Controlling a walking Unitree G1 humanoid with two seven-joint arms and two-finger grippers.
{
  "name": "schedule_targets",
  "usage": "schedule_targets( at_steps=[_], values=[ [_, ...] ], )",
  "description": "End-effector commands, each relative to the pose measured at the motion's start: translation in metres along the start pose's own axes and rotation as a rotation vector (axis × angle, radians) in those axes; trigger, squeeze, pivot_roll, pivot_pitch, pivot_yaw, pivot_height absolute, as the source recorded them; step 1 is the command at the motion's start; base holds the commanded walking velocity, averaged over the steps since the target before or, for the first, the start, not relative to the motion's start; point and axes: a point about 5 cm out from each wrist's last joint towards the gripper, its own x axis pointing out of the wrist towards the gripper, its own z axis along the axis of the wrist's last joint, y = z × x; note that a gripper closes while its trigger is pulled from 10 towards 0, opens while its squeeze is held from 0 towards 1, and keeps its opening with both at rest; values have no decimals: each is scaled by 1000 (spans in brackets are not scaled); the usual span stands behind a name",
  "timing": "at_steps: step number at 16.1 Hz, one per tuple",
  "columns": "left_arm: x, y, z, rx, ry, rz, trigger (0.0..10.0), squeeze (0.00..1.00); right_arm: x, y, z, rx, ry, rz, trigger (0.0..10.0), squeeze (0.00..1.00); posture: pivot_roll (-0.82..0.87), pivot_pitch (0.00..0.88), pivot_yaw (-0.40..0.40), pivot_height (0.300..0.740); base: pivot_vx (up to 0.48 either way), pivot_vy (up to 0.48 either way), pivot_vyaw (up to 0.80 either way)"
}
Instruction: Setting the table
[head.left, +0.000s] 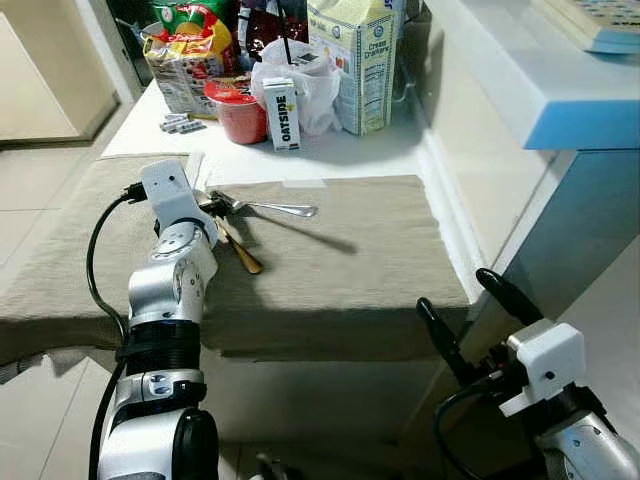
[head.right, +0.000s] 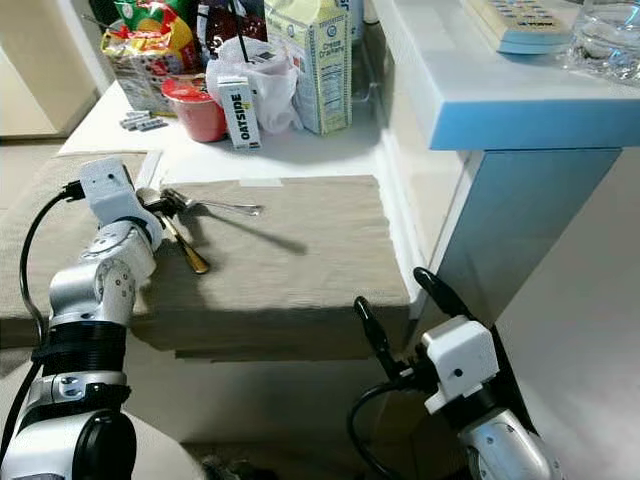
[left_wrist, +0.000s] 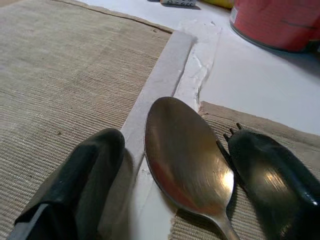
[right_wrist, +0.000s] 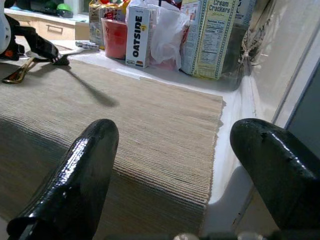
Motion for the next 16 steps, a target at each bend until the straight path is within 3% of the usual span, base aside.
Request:
schedule_targets(
  at_steps=[1, 10, 13, 16],
  values=[
    [3, 5, -30, -17, 137, 9, 0, 0, -4, -6, -3, 3, 37, -27, 10000, 0, -145, 69, 81, 719, 0, 0, 0],
    [3, -7, -20, -68, 93, -89, 0, 0, -7, -5, -1, 4, 39, -26, 10000, 0, -141, 82, 83, 719, 0, 0, 0],
    [1, -19, -3, -111, 7, -173, 0, 0, -10, -5, 1, 0, 38, -30, 10000, 0, -143, 90, 85, 719, 0, 0, 0],
    [-6, -35, 22, -80, -121, -296, 0, 0, -14, -5, 4, -1, 40, -40, 10000, 0, -139, 106, 92, 719, 0, 0, 0]
  ],
)
